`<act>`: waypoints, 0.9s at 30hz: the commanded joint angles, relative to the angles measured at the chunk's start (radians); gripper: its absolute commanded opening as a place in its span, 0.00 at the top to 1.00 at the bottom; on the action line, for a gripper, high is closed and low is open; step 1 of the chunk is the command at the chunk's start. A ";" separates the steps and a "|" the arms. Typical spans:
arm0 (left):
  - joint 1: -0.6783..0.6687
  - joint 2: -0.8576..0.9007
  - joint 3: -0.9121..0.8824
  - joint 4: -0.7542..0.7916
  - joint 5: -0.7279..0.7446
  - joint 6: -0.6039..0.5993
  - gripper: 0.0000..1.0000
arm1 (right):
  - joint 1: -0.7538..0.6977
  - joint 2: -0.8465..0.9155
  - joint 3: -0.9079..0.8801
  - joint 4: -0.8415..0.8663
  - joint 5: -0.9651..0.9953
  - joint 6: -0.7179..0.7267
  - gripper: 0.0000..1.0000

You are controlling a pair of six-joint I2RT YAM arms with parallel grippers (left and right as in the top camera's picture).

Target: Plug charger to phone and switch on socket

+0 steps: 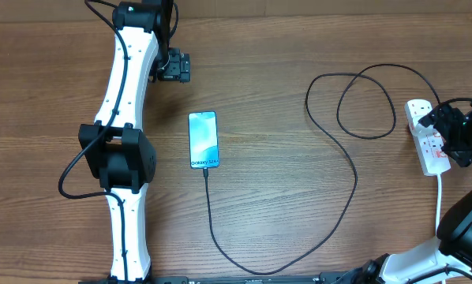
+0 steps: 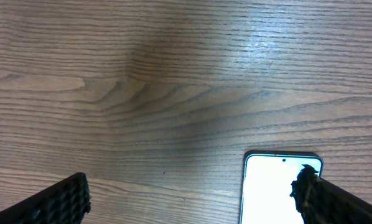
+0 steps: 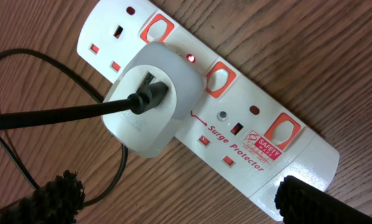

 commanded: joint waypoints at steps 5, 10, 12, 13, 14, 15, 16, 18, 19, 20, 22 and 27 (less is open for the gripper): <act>-0.002 0.004 0.010 0.004 -0.013 -0.018 0.00 | 0.001 -0.016 0.013 0.005 -0.009 -0.001 0.00; -0.005 -0.007 0.010 0.004 -0.013 -0.018 0.00 | 0.001 -0.016 0.013 0.005 -0.009 -0.001 0.00; -0.005 -0.027 0.011 0.004 -0.013 -0.018 0.00 | 0.001 -0.016 0.013 0.005 -0.009 -0.002 0.00; -0.005 -0.043 0.010 0.004 -0.013 -0.018 0.00 | 0.001 -0.016 0.013 0.005 -0.009 -0.002 0.00; -0.005 -0.061 0.010 0.004 -0.013 -0.018 0.00 | 0.001 -0.016 0.013 0.005 -0.009 -0.001 0.00; -0.005 -0.089 0.010 0.004 -0.013 -0.018 0.00 | 0.001 -0.016 0.013 0.005 -0.009 -0.001 0.00; -0.005 -0.109 0.011 0.004 -0.013 -0.018 0.00 | 0.001 -0.016 0.013 0.005 -0.009 -0.002 0.00; -0.005 -0.169 0.010 0.004 -0.013 -0.018 0.00 | 0.001 -0.016 0.013 0.005 -0.009 -0.001 0.00; -0.005 -0.203 0.011 0.004 -0.013 -0.018 0.00 | 0.001 -0.016 0.013 0.006 -0.009 -0.002 0.00; -0.005 -0.238 0.011 0.004 -0.013 -0.018 0.00 | 0.001 -0.016 0.013 0.005 -0.009 -0.001 0.00; -0.005 -0.303 0.011 0.004 -0.013 -0.018 0.01 | 0.001 -0.016 0.013 0.005 -0.009 -0.001 0.00; -0.005 -0.464 0.013 0.003 -0.013 -0.018 0.01 | 0.001 -0.016 0.013 0.005 -0.009 -0.001 0.00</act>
